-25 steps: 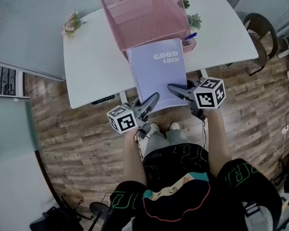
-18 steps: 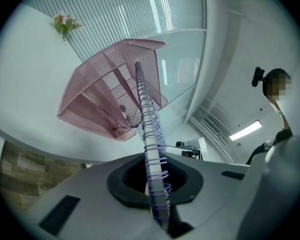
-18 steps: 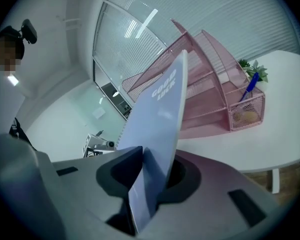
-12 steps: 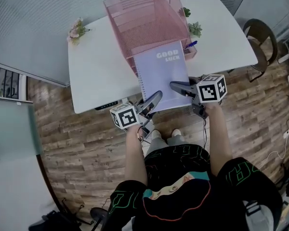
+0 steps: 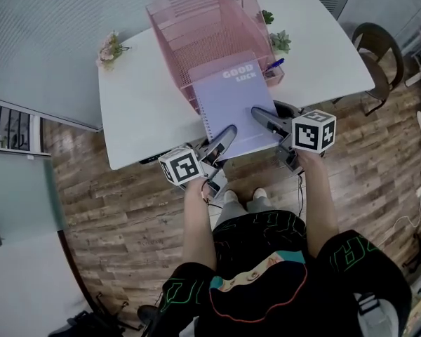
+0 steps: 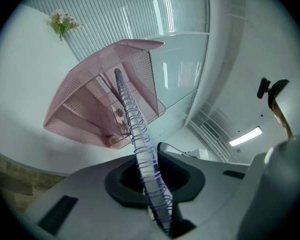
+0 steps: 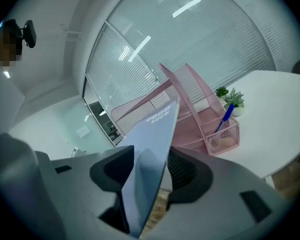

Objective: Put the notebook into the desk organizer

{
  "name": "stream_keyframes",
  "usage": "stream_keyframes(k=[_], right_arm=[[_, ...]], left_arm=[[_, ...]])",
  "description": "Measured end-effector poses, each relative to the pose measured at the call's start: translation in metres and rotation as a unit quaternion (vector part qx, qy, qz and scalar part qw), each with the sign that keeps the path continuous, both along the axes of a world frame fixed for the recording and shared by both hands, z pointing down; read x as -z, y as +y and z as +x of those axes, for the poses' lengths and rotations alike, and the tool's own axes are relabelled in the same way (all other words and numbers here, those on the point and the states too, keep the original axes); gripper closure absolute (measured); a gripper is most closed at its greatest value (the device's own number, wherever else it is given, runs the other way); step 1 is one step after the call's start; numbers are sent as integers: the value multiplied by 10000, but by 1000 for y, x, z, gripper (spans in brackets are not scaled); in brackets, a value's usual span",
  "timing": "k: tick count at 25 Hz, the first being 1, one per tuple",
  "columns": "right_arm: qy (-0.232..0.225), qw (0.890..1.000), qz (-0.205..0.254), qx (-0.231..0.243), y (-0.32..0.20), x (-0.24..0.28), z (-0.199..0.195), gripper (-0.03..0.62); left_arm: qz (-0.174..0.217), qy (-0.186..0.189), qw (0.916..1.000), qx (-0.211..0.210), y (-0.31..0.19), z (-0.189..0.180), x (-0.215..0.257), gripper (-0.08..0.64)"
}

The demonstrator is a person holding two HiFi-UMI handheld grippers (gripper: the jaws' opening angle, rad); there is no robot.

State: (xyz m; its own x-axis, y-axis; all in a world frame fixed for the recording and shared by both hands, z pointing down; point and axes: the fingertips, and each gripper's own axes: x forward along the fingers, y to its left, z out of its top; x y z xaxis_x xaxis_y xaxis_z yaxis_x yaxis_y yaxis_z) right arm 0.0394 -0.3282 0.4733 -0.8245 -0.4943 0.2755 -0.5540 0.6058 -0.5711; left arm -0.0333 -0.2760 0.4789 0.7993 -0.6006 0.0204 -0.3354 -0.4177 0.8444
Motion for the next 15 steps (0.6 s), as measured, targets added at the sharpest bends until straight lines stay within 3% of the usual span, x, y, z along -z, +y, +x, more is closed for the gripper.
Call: stream_keyframes(k=[5,9,10,11,12,13,15], right_arm=[[42,9979,548,-358,-5,19,25,394],[524,9881,1397,-370,8,38,31,396],[619,9828,1694,-401,12,45,33,415],[645,9764,2022,-395,17,54,35,476],[608,9695,2361,-264,25,65,33,554],[541,9623,2662,99,39,73,27,584],[573,9423,2939,1497,82,75,3,586]], left_arm=[[-197,150,9979,607,-17,-17,-5,505],[-175,201,9979,589,-21,-14,3,473],[-186,251,9979,573,-21,-13,5,454],[-177,303,9979,552,-22,-13,6,436],[-179,343,9978,543,-22,-13,7,426],[-243,386,9973,571,-23,-14,6,420],[-322,539,9961,624,-23,-14,7,410]])
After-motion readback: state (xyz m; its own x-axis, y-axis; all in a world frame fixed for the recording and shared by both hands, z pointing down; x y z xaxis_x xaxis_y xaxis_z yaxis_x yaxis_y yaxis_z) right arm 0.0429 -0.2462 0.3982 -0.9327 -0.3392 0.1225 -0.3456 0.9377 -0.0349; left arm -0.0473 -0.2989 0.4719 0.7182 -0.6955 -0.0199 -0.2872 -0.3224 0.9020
